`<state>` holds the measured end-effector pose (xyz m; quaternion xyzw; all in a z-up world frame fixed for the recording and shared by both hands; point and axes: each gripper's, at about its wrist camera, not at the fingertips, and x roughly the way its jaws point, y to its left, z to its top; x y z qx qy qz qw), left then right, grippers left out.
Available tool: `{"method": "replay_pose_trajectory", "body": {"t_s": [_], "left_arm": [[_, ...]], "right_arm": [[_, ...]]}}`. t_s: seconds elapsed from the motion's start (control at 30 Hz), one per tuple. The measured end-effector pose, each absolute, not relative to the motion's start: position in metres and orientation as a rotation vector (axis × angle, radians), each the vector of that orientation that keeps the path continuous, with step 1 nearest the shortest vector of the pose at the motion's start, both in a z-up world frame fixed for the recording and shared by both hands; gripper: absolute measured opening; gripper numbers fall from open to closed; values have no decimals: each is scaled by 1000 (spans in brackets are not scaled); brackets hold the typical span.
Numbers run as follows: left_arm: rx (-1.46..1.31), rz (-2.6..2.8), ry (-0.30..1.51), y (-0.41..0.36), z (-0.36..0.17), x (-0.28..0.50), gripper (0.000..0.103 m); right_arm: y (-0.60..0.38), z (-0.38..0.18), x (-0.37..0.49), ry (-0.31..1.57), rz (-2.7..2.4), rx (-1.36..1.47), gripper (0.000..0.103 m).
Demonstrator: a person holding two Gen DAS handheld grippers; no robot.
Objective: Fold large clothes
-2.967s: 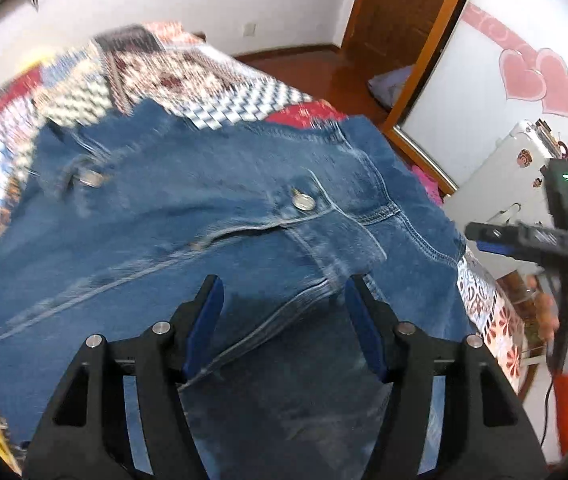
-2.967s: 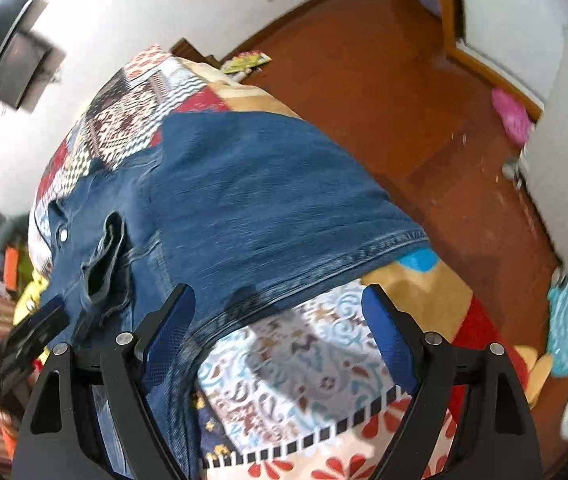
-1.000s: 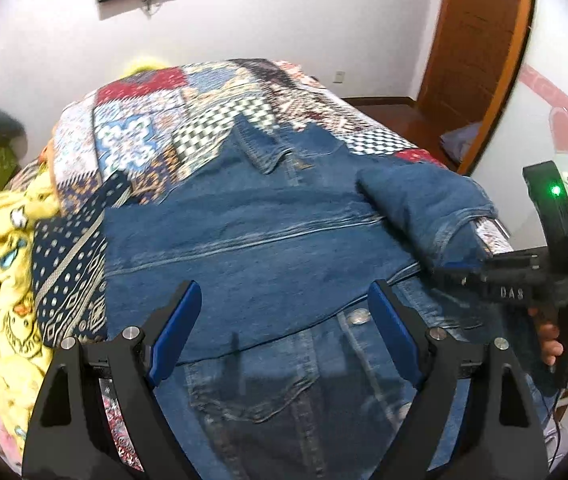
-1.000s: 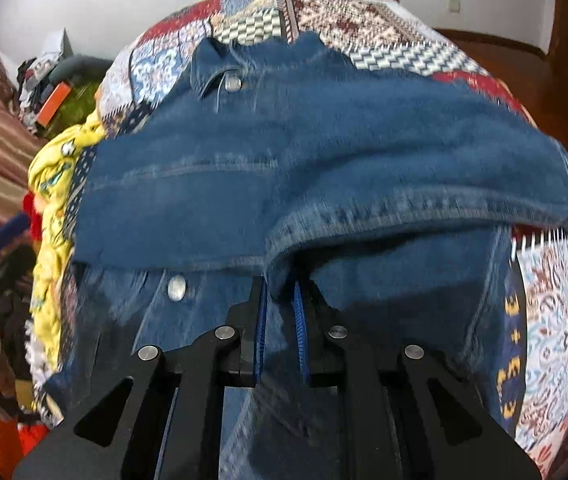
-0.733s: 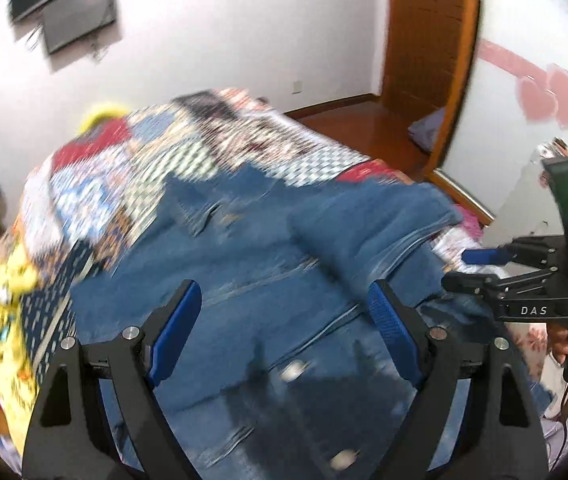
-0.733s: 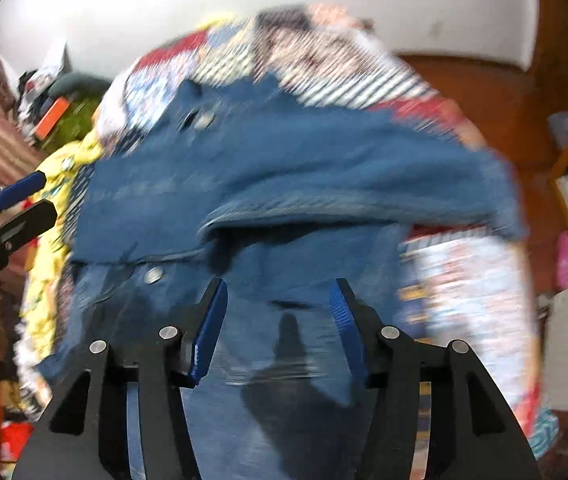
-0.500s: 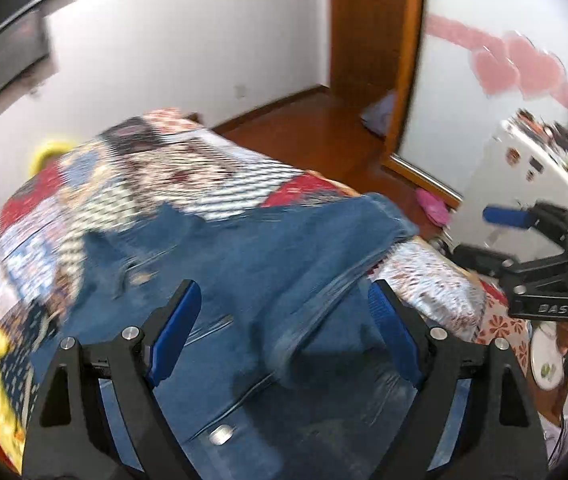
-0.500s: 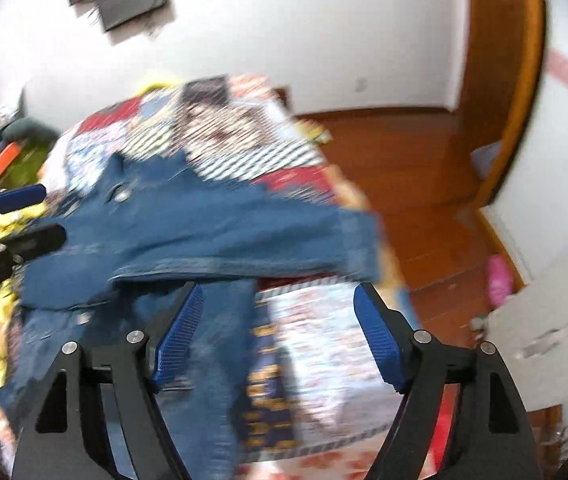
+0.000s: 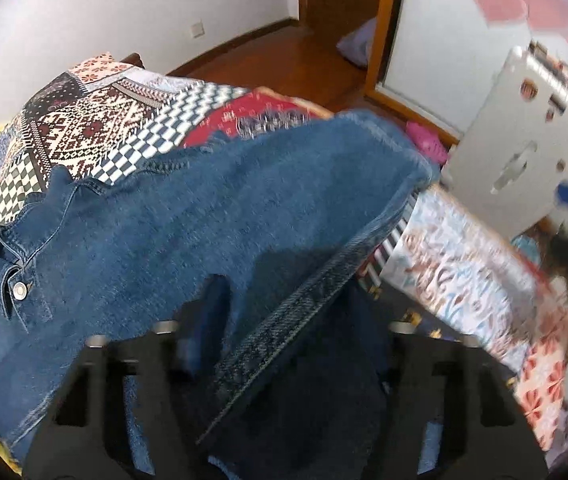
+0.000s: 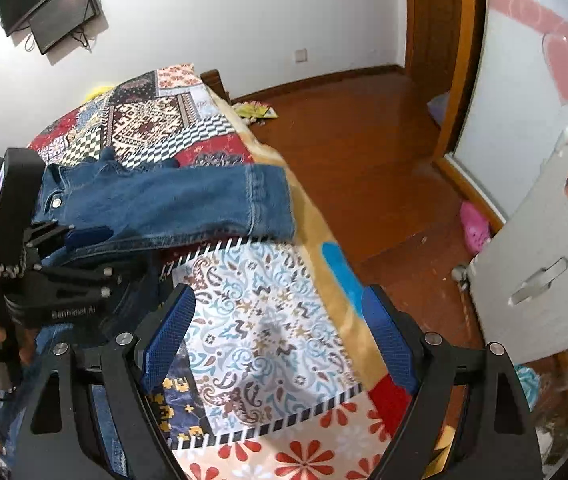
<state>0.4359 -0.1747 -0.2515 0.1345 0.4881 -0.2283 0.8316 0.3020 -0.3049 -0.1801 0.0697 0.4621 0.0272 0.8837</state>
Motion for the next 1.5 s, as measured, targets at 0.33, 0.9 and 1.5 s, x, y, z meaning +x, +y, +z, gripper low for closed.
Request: {"method": "replay_pose_trajectory", "body": {"t_s": [0.33,0.9,1.5], "left_arm": [[97,-422,868,-105,-166,424,11],[91,-219,1142,31,-254,341,21],[339,-366,1005,-77,-222,343,57]], "right_arm": [[-258,-190,314,1001,200,132,83],[-213,-229,319,1138,275,-21,84],[-223,-178,308,1041,266,25,84]]}}
